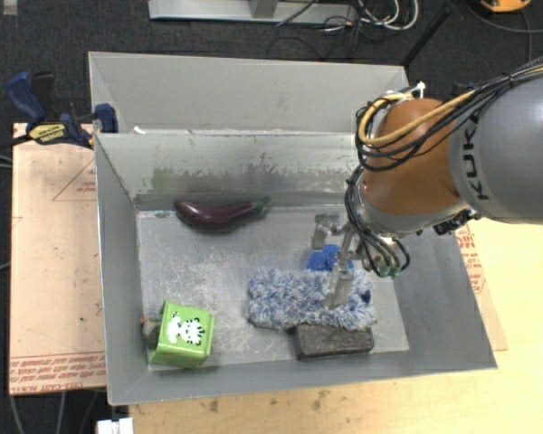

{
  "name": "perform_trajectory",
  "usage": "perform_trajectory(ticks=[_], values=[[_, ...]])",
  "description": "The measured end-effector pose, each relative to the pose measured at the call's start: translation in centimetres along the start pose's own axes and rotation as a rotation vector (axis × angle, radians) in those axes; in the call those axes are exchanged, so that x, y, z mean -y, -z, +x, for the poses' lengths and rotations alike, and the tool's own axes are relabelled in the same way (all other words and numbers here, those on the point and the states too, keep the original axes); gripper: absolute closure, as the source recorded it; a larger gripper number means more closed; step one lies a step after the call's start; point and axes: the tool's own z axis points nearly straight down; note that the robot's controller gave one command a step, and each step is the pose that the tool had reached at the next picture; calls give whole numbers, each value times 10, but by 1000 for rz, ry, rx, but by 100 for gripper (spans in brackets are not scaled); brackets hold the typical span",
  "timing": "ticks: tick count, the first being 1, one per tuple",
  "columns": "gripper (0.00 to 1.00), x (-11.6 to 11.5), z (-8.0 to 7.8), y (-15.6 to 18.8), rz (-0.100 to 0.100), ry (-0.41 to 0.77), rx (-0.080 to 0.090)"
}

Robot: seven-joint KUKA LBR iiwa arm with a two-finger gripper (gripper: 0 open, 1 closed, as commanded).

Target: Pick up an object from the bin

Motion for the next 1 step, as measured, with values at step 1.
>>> perform_trajectory(ticks=[1], values=[[100, -39, -63, -35, 0, -56, 2]])
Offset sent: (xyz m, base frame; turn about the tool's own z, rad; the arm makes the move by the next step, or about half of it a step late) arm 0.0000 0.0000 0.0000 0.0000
